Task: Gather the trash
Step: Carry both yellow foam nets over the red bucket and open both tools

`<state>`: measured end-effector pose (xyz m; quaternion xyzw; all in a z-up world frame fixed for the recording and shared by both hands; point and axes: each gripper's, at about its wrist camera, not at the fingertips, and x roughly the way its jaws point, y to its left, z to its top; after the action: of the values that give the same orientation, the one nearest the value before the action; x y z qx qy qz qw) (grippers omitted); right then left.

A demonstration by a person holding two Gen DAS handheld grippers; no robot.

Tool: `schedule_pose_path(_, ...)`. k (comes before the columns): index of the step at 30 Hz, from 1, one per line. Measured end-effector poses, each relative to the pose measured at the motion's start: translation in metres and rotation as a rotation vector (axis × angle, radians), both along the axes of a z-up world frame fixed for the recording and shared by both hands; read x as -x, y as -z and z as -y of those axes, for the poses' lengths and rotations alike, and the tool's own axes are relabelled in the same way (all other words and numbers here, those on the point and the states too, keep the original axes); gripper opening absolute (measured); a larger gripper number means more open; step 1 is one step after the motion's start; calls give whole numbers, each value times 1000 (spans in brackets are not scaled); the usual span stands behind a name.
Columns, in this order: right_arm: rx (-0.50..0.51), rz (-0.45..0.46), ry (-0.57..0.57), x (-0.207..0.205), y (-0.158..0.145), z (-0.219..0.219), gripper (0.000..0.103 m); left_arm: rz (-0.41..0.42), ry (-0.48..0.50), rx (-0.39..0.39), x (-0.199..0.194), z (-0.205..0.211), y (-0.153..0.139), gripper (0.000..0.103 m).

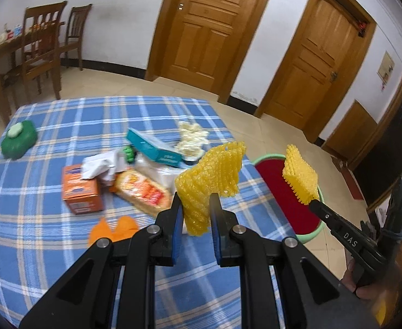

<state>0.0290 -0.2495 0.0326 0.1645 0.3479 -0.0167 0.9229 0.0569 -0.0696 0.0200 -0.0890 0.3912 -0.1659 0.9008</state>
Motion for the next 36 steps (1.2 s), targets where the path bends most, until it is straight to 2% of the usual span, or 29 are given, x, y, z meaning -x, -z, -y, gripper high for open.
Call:
schedule_pose_path(20,-34,-79,178,17,36,86,9,-33,225,-114,-37,127,17,18)
schedule_pose_path(33,-38,-109,222,20,48,106,10,-78,306,-159,-56,181,41,18)
schedule_pose_path(35,-40,-112,225,21,49,108,11,-77,316,-166,-57,184,43,21)
schedule_pose_path(36,-44,-115,226,21,50,109,12,-78,319,-165,-56,185,43,26)
